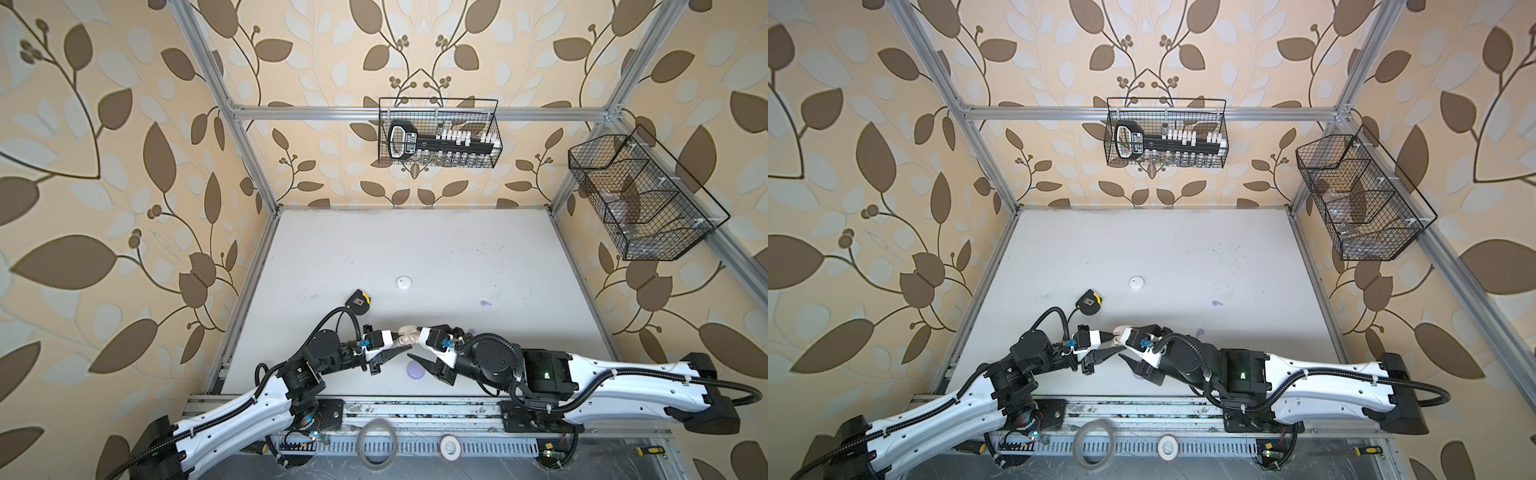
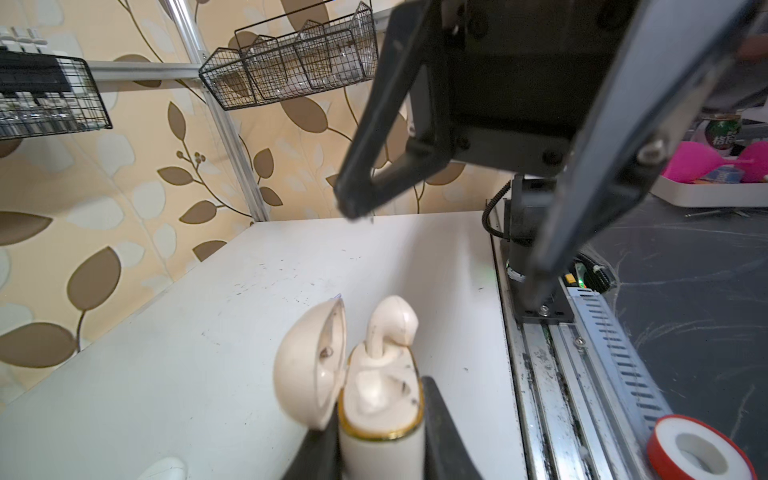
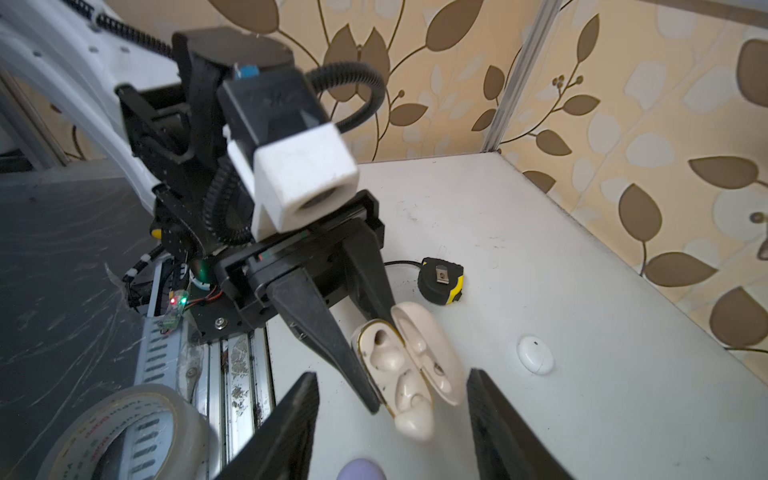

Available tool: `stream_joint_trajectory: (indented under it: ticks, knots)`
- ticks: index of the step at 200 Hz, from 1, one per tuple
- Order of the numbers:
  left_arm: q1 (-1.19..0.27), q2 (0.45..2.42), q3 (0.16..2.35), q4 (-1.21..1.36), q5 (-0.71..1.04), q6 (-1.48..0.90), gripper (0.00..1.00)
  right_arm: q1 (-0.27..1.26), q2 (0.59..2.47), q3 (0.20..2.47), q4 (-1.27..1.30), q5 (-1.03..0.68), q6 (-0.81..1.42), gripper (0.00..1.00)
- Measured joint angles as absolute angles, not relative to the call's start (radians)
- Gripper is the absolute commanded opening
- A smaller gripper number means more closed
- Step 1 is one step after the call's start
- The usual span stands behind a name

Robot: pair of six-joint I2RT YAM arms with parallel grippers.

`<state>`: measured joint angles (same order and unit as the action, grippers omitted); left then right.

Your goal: Insert the wireless bluetooth earbuds into the charging case

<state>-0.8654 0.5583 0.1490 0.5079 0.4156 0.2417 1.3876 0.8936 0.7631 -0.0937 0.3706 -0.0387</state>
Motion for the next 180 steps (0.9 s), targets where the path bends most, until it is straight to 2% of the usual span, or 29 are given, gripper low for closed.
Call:
stream_joint_trajectory:
  ticks: [46,84,147,180]
  knots:
    - [-0.865,0.537,0.141,0.549,0.443,0.2,0.0,1.391,0.782,0.723,-0.081,0.376,-0.056,0.44]
    - [-0.865,0.546,0.141,0.578,0.508,0.192,0.0,1.392,0.801,0.676,-0.073,0.347,-0.094,0.35]
    - [-0.865,0.559,0.141,0.583,0.57,0.183,0.0,1.392,0.841,0.676,-0.064,0.313,-0.125,0.32]
    - [-0.865,0.558,0.141,0.591,0.574,0.182,0.0,1.392,0.823,0.673,-0.062,0.29,-0.133,0.36]
